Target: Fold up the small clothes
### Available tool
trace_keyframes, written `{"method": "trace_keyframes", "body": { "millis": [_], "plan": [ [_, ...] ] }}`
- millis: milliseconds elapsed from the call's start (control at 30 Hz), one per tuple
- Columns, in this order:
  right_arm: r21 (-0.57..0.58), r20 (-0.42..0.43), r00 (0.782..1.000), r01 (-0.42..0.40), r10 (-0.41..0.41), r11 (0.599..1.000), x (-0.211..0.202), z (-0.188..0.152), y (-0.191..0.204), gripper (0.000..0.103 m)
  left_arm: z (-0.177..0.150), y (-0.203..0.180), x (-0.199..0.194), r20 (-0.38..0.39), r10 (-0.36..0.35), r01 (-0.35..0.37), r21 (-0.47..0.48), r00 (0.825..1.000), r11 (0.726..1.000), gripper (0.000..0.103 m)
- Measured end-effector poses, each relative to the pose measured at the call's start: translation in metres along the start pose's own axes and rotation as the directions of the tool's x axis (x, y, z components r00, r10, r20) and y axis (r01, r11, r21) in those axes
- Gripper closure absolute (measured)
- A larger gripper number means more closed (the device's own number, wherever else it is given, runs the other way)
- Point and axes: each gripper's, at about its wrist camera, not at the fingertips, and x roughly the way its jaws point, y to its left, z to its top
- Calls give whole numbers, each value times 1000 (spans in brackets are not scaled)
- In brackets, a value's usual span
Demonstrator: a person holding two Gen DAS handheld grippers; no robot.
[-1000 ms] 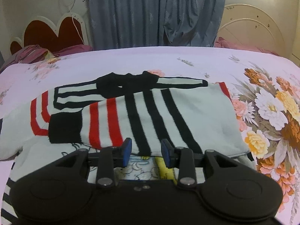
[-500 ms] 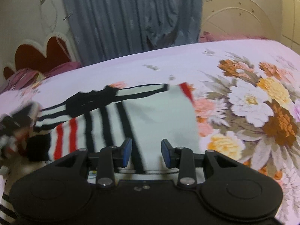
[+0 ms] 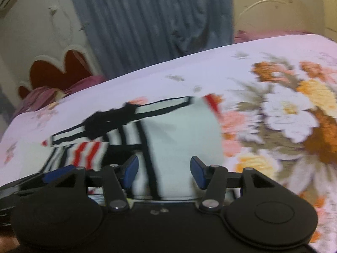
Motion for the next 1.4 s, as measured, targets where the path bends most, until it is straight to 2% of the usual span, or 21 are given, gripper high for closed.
{"method": "trace_keyframes", "body": {
  "millis": [67, 167, 200, 233, 267, 333, 400, 433, 467, 567, 633, 700, 800, 900, 1000, 1067, 1133, 1233, 1300, 1367, 1400],
  "plan": [
    [21, -22, 999, -32, 33, 999, 9, -1, 7, 50, -3, 32, -25, 36, 93, -92, -29, 995, 995, 37],
    [17, -57, 998, -26, 27, 1000, 30, -2, 15, 50, -6, 75, -47, 45, 191, -186, -91, 981, 978, 37],
    [16, -72, 997, -21, 22, 1000, 37, -2, 16, 50, -7, 84, -47, 39, 211, -206, -106, 977, 973, 42],
    [16, -89, 996, -12, 13, 1000, 46, -2, 18, 50, -8, 95, -49, 33, 232, -227, -115, 972, 967, 51],
    [11, -101, 995, -8, 9, 1000, 53, -3, 21, 50, -9, 102, -49, 25, 245, -240, -120, 969, 963, 54],
    [-28, -107, 994, -1, -2, 1000, 63, -3, 28, 57, -11, 114, -45, 10, 259, -255, -128, 966, 958, 56],
    [-94, -112, 993, 9, -19, 996, 70, -4, 39, 79, -13, 119, -34, -21, 264, -264, -120, 964, 957, 56],
    [-128, -106, 994, 17, -31, 992, 71, -4, 44, 83, -16, 121, -27, -39, 266, -269, -114, 963, 956, 57],
    [-149, -100, 995, 11, -26, 989, 71, -3, 47, 93, -17, 121, -26, -50, 274, -278, -105, 960, 955, 60],
    [-194, -28, 999, 11, -16, 981, 52, 4, 54, 94, -13, 115, -27, -6, 269, -268, -73, 963, 961, 61],
    [-201, 33, 999, 6, 0, 980, 33, 10, 54, 94, -14, 115, -18, -36, 268, -270, -58, 963, 961, 61],
    [-200, 66, 998, 37, -24, 979, 24, 10, 48, 94, -18, 118, -10, -62, 248, -252, -67, 967, 965, 61],
    [-207, 6, 997, 72, -72, 976, 42, -2, 37, 94, -20, 113, -3, -84, 258, -259, -4, 963, 966, 61],
    [-187, -41, 994, 94, -103, 978, 62, -13, 30, 94, -18, 117, -2, -94, 238, -240, 0, 967, 971, 61],
    [-179, -31, 994, 97, -104, 979, 62, -13, 31, 94, -14, 124, -3, -102, 199, -203, -23, 975, 979, 61],
    [-189, -25, 995, 92, -99, 978, 58, -10, 31, 94, -4, 131, -11, -40, 161, -163, -50, 986, 985, 60],
    [-197, -9, 996, 84, -88, 977, 54, -5, 32, 94, 13, 148, -14, 3, 177, -176, -86, 984, 981, 60],
    [-206, 25, 997, 83, -79, 975, 51, 4, 35, 94, 33, 170, -3, 1, 177, -175, -125, 984, 977, 60],
    [-208, 44, 996, 90, -82, 974, 54, 10, 35, 93, 36, 175, 13, -37, 170, -173, -96, 985, 980, 60],
    [-208, 23, 992, 127, -125, 970, 64, 8, 32, 90, 28, 176, 38, -152, 202, -211, -48, 968, 976, 61],
    [-207, -3, 987, 156, -160, 966, 72, 5, 29, 83, 25, 173, 38, -134, 211, -216, -25, 968, 976, 61]
  ]
}}
